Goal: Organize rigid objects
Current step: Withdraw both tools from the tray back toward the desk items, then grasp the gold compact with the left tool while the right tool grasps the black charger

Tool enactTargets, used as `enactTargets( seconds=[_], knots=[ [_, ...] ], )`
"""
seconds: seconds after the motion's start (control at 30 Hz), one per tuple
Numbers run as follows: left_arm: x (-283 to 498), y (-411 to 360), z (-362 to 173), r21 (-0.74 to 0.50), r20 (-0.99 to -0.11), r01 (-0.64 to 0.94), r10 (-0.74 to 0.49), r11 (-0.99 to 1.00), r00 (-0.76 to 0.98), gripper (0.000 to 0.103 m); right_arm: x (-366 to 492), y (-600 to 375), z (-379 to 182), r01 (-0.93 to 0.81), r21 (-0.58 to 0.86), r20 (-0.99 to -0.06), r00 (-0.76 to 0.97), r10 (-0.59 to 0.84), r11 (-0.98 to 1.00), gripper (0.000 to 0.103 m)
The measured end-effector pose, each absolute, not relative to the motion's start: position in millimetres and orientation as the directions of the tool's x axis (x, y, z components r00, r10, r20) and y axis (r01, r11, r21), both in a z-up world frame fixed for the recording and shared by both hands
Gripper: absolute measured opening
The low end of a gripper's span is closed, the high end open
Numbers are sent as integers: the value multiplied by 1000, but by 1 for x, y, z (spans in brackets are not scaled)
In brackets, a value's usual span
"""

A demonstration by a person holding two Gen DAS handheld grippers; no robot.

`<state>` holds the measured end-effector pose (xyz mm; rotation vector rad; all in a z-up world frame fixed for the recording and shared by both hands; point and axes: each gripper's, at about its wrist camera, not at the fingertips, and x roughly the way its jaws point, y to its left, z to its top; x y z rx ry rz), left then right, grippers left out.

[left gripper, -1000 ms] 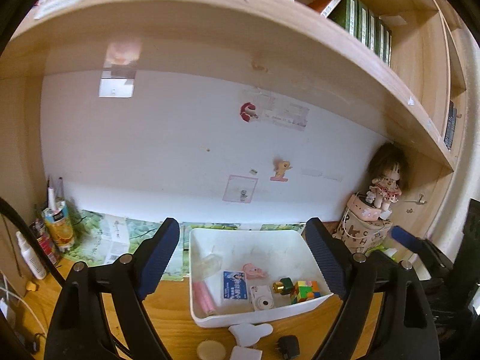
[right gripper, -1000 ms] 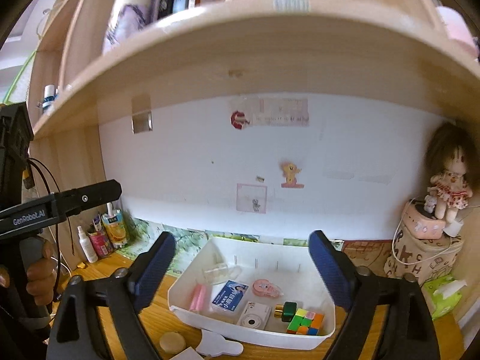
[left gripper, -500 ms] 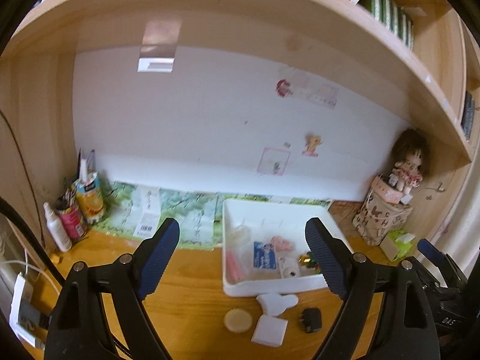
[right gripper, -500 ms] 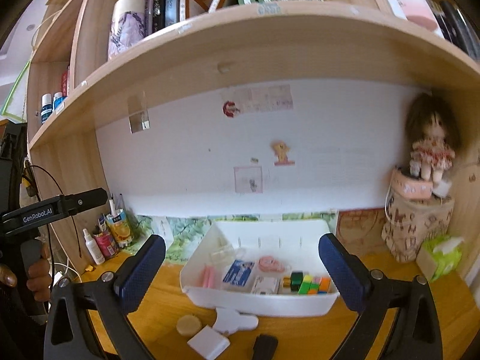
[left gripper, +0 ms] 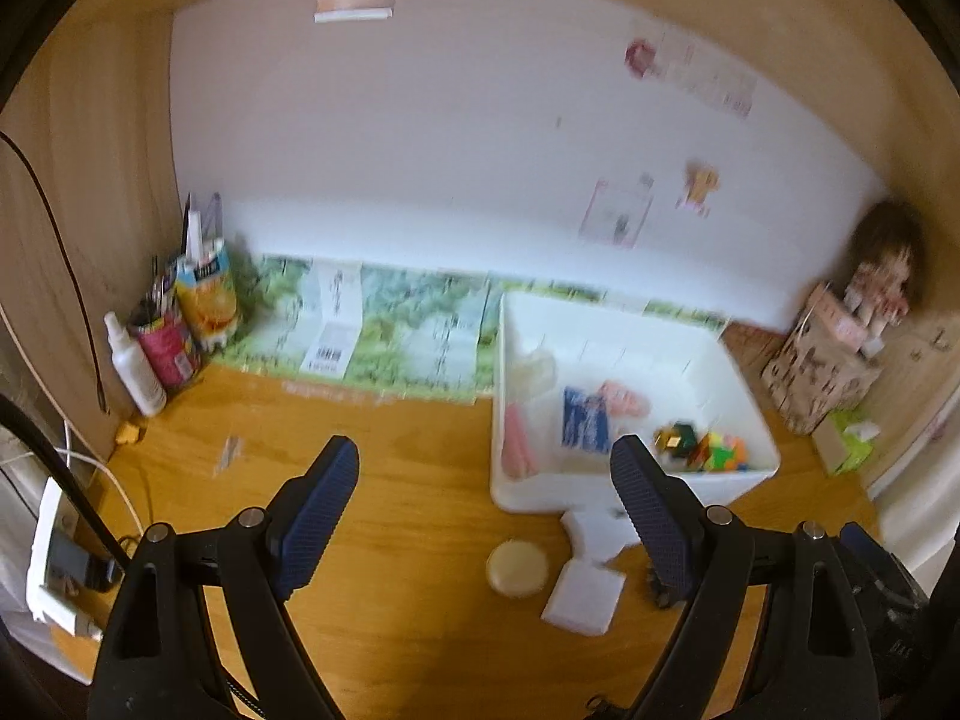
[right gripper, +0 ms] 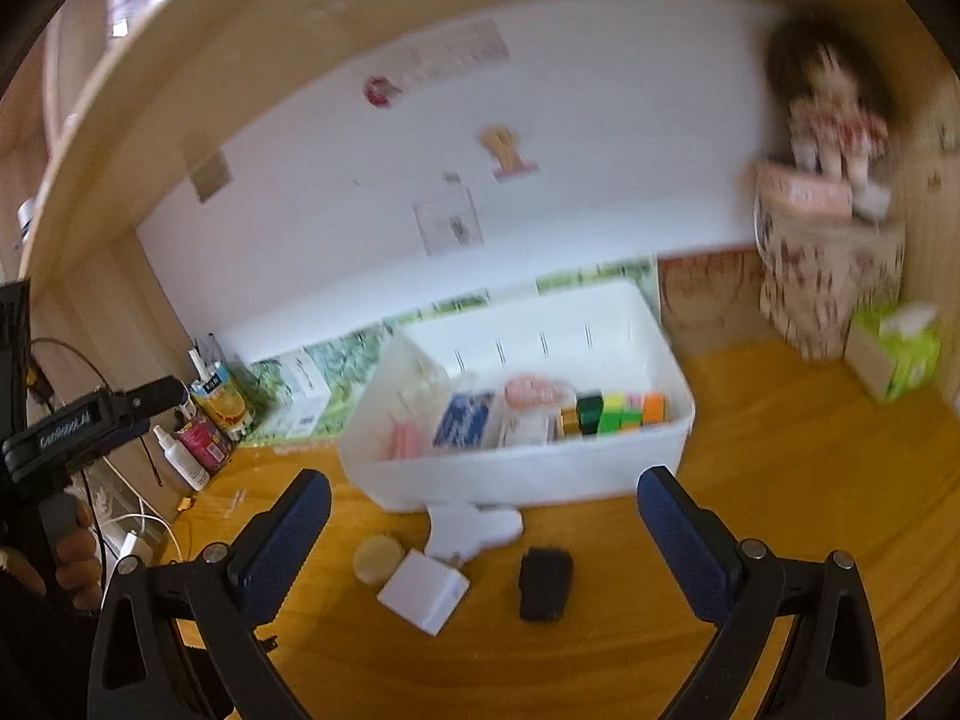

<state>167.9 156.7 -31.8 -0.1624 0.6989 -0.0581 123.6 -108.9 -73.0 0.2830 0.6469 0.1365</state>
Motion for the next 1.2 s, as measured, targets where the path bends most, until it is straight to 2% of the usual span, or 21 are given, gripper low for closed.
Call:
enactTargets(
  seconds=[0.37, 0.67, 0.93, 1.2],
  knots=[
    [184, 151, -79, -107, -782, 25, -100, 994, 615, 88, 145, -117, -122, 34, 440, -706, 631, 322, 897, 102],
    [213, 133, -122, -12, -884, 142, -77, 990, 461, 88, 165, -134, -164, 207, 532, -772, 518, 369, 821, 102],
    [229, 116, -156, 25, -936, 239, -61, 971, 347, 88, 179, -131, -190, 296, 513, -833, 397, 385, 806, 102],
    [243, 102, -183, 21, -961, 307, -65, 951, 268, 88, 196, -121, -206, 322, 425, -894, 296, 337, 846, 102]
  ],
)
